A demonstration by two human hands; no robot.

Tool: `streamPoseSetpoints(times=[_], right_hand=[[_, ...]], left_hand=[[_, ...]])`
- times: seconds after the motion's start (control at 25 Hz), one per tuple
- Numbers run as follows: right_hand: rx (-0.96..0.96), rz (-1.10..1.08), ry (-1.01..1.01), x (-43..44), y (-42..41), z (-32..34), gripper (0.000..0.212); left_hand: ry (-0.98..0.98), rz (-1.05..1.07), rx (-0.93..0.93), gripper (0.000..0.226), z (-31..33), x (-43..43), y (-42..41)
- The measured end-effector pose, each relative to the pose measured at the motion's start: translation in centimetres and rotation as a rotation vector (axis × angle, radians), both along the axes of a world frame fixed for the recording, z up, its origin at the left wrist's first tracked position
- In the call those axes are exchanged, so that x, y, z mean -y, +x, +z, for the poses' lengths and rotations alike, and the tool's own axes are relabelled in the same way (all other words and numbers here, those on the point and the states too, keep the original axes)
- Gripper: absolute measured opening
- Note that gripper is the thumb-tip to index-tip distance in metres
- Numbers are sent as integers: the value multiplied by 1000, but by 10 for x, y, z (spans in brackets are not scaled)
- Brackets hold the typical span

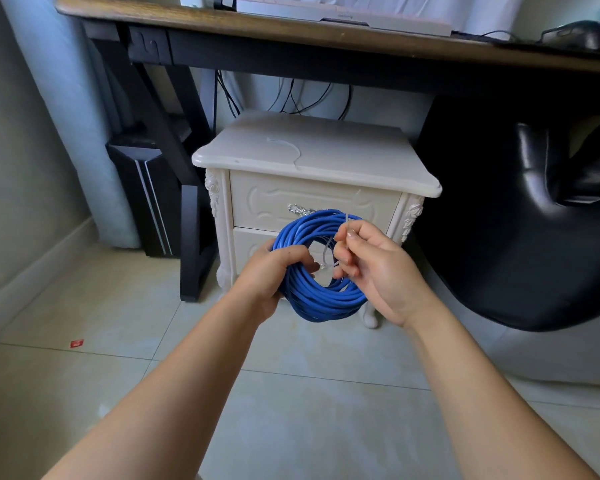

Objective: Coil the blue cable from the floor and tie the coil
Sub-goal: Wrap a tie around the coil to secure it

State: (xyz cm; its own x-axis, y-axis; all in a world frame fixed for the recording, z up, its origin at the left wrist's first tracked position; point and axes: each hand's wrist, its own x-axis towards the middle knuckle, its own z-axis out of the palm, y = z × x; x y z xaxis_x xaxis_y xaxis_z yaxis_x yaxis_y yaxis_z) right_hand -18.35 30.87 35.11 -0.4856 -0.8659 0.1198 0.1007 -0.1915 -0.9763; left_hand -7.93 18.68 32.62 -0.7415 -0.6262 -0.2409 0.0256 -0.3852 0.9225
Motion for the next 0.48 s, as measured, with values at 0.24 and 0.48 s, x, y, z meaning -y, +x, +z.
streamPoseSetpoints(times=[0.24, 0.48], right_hand=[[-46, -7, 55, -3, -5, 2, 26], [-183, 57, 318, -3, -5, 2, 27]], left_hand=[[-5, 2, -14, 46, -2, 3, 0], [-14, -20, 12, 50, -1, 2, -1]])
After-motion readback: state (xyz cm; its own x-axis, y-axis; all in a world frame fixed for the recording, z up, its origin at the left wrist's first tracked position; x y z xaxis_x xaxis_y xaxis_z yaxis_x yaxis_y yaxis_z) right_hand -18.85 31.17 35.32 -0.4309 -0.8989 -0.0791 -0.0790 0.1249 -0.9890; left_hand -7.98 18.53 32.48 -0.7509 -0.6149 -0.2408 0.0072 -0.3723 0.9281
